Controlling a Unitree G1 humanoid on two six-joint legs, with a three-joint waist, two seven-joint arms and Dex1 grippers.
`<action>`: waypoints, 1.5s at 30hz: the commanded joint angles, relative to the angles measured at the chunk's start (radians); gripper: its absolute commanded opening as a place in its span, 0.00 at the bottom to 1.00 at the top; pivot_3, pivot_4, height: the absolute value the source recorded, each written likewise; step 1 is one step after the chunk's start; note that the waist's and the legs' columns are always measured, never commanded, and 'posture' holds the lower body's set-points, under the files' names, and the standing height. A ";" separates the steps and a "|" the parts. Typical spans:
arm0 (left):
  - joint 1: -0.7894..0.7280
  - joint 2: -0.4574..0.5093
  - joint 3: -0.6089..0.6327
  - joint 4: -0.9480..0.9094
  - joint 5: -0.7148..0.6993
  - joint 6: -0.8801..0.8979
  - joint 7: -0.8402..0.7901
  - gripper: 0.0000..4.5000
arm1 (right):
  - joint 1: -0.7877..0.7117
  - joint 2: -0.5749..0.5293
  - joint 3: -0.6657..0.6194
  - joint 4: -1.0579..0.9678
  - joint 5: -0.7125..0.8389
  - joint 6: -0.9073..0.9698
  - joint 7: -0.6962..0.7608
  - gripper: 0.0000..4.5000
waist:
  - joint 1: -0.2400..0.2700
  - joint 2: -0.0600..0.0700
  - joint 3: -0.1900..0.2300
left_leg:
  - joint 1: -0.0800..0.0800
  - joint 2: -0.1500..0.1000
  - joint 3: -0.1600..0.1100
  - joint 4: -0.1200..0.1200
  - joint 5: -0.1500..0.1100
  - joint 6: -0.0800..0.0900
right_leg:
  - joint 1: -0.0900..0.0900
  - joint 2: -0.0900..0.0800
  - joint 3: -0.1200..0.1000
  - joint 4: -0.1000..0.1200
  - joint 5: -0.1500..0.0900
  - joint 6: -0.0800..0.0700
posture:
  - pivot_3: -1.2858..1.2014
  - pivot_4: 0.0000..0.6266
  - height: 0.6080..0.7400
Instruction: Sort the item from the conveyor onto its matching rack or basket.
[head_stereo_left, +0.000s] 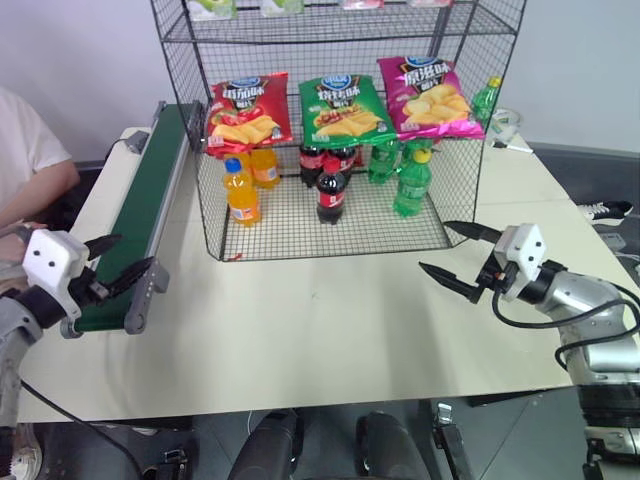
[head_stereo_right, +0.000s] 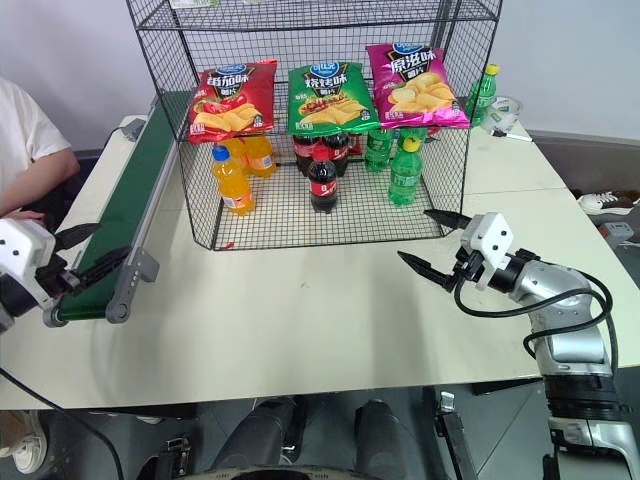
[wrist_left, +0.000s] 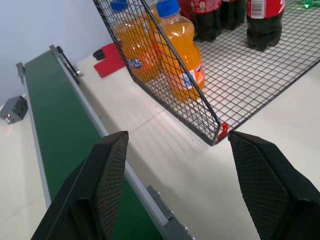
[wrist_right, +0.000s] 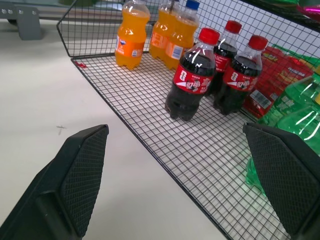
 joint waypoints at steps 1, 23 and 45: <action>-0.011 -0.004 0.014 0.006 0.027 -0.072 -0.006 0.74 | 0.004 -0.004 -0.018 -0.008 -0.002 -0.035 0.003 1.00 | 0.000 0.000 0.000 | 0.000 0.000 0.000 0.000 0.000 0.000 | 0.000 0.000 0.000 0.000 0.000 0.000 | 0.52 0.24 1.00; -0.099 -0.043 -0.033 0.049 0.029 -0.056 -0.013 0.74 | -0.011 -0.010 -0.029 -0.001 -0.020 -0.009 -0.050 1.00 | 0.000 0.000 0.000 | 0.000 0.000 0.000 0.000 0.000 0.000 | 0.000 0.001 0.000 0.000 0.000 0.000 | 0.52 0.24 1.00; -0.129 -0.049 -0.064 0.085 0.048 -0.081 -0.016 0.74 | -0.001 -0.006 -0.040 0.130 -0.017 -0.110 -0.013 1.00 | -0.019 0.000 0.000 | -0.001 -0.016 -0.025 -0.002 0.002 0.003 | 0.008 -0.014 -0.024 0.001 -0.002 0.005 | 0.52 0.24 1.00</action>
